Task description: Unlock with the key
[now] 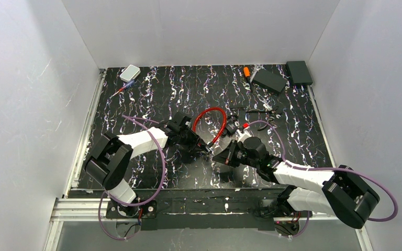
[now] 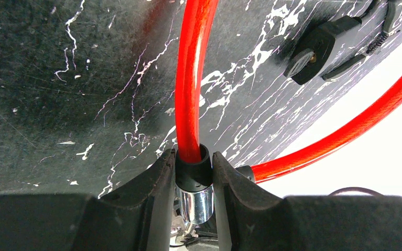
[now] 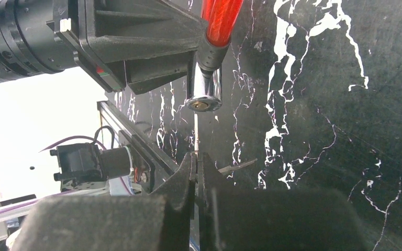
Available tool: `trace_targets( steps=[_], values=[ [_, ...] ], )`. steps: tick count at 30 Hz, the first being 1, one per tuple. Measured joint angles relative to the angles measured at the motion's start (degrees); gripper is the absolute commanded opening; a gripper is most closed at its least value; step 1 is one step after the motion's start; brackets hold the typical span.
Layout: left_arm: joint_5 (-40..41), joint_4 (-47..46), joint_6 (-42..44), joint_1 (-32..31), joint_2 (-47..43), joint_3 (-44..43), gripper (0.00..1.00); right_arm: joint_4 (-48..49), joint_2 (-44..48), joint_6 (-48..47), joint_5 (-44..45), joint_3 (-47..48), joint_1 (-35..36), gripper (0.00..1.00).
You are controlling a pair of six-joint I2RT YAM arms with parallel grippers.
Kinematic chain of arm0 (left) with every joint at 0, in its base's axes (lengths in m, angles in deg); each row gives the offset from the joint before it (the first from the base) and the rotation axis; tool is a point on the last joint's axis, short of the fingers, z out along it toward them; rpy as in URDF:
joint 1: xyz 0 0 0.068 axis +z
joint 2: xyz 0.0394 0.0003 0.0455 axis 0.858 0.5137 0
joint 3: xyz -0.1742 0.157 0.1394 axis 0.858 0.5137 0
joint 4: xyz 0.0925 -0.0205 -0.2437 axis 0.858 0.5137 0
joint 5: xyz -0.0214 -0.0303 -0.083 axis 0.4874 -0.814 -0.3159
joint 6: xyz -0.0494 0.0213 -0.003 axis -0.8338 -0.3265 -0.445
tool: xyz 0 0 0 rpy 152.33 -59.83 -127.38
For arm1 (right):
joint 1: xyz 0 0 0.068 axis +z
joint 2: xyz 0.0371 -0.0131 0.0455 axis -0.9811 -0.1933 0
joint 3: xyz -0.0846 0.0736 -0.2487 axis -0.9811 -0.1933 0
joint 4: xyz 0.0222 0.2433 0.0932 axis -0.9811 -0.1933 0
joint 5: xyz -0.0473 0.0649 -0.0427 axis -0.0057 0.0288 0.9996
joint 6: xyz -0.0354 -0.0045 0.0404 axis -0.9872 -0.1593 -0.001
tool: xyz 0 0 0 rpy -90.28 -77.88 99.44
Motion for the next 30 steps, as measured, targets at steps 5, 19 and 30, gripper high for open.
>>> trace_targets(
  steps=[5, 19, 30],
  values=[
    [0.0, -0.02, -0.02, 0.09, -0.37, 0.13, 0.0, 0.94, -0.59, 0.31, 0.72, 0.0, 0.0, 0.01],
    [0.04, -0.07, -0.02, 0.22, -0.48, 0.28, 0.0, 2.91, -2.03, 0.7, 1.05, 0.0, 0.0, 0.01],
    [0.07, -0.66, -0.63, 0.42, -1.27, 0.87, 0.0, 4.28, -2.73, 1.9, 0.87, 0.02, -0.87, 0.01]
  ],
)
